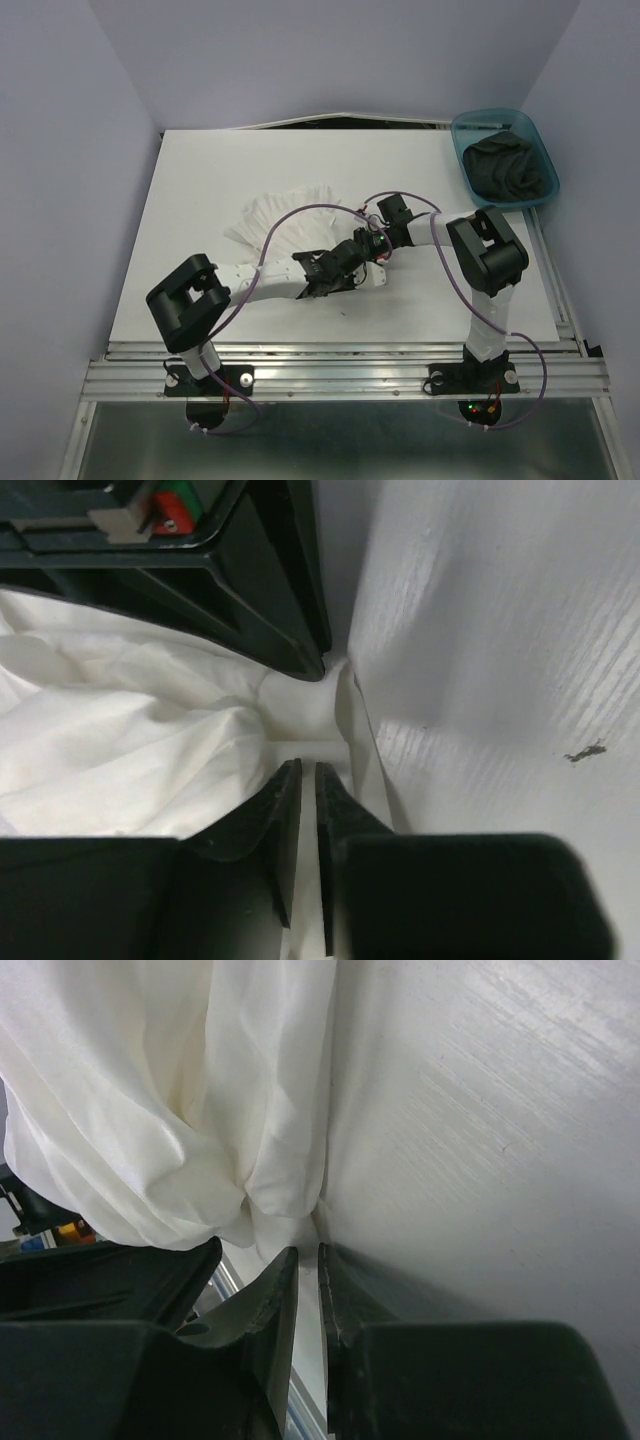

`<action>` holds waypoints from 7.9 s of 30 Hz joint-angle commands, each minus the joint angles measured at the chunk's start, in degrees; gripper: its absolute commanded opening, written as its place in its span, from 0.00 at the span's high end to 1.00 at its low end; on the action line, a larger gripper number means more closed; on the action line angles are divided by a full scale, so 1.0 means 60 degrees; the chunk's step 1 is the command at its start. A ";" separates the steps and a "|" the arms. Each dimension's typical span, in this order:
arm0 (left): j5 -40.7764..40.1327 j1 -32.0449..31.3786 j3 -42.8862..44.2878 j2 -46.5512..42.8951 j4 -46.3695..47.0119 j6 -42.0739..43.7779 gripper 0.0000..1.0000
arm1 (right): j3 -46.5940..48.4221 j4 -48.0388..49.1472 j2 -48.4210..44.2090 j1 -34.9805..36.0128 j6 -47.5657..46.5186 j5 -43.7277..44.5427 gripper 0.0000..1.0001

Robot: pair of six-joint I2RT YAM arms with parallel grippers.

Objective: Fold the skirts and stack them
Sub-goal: Fold the skirt

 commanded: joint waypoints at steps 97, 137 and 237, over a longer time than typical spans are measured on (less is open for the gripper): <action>-0.0271 -0.0344 -0.0904 -0.0910 0.0626 -0.0268 1.00 | 0.0514 -0.1794 -0.0590 -0.0504 -0.1686 -0.0696 0.24; 0.4519 0.6306 -0.0554 -0.4077 -0.3110 -0.0721 0.30 | 0.0616 -0.1116 -0.0560 -0.0211 -0.1508 0.0418 0.99; -0.0900 -0.1500 -0.4508 -0.4222 0.3409 0.2047 0.20 | -0.0219 -0.1292 -0.0824 -0.0035 -0.0337 -0.2013 0.99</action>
